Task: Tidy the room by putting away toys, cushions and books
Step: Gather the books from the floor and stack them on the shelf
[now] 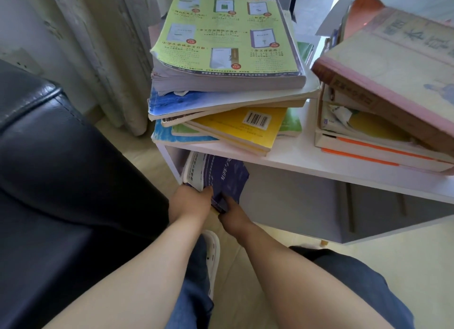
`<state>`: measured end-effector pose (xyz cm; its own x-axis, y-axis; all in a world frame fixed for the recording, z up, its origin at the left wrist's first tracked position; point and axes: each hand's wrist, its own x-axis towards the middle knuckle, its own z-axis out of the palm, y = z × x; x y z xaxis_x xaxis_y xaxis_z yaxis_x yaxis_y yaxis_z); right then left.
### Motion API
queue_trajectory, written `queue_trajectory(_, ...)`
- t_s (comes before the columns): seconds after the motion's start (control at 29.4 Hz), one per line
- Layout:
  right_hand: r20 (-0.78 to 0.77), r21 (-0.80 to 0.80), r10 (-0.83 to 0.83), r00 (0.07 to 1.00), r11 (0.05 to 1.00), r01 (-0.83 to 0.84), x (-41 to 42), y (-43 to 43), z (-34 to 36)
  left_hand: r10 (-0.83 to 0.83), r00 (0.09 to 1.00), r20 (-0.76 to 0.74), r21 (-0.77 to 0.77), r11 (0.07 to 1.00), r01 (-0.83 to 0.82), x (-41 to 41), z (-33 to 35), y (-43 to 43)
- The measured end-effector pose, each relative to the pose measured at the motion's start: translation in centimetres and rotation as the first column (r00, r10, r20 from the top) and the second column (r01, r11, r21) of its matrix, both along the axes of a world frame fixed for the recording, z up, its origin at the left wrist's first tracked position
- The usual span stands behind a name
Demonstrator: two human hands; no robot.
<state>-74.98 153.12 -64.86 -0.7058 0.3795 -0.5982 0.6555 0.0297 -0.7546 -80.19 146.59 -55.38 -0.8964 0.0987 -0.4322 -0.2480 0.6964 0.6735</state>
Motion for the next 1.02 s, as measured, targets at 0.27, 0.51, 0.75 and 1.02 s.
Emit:
queue_trajectory(0.27,-0.053,0.015,0.048,0.997,0.999,-0.047,-0.7,1.5,-0.1,0.007,1.0,0.03,0.056,0.998,-0.009,0.2,-0.2,-0.3)
queue_trajectory(0.51,0.066,0.011,0.035,0.997,0.999,-0.035,-0.8,1.7,-0.1,-0.002,0.989,0.146,0.069,0.998,-0.009,-0.4,-0.9,-0.3)
queue_trajectory(0.75,0.055,0.04,0.019,0.998,0.999,-0.021,1.4,2.3,2.7,-0.012,0.969,0.248,0.048,0.999,0.0,-0.1,-0.4,-1.3)
queue_trajectory(1.02,-0.021,0.248,-0.057,0.998,0.967,0.061,4.6,2.8,8.0,-0.221,0.975,0.003,-0.022,0.975,0.221,1.7,3.4,-2.4)
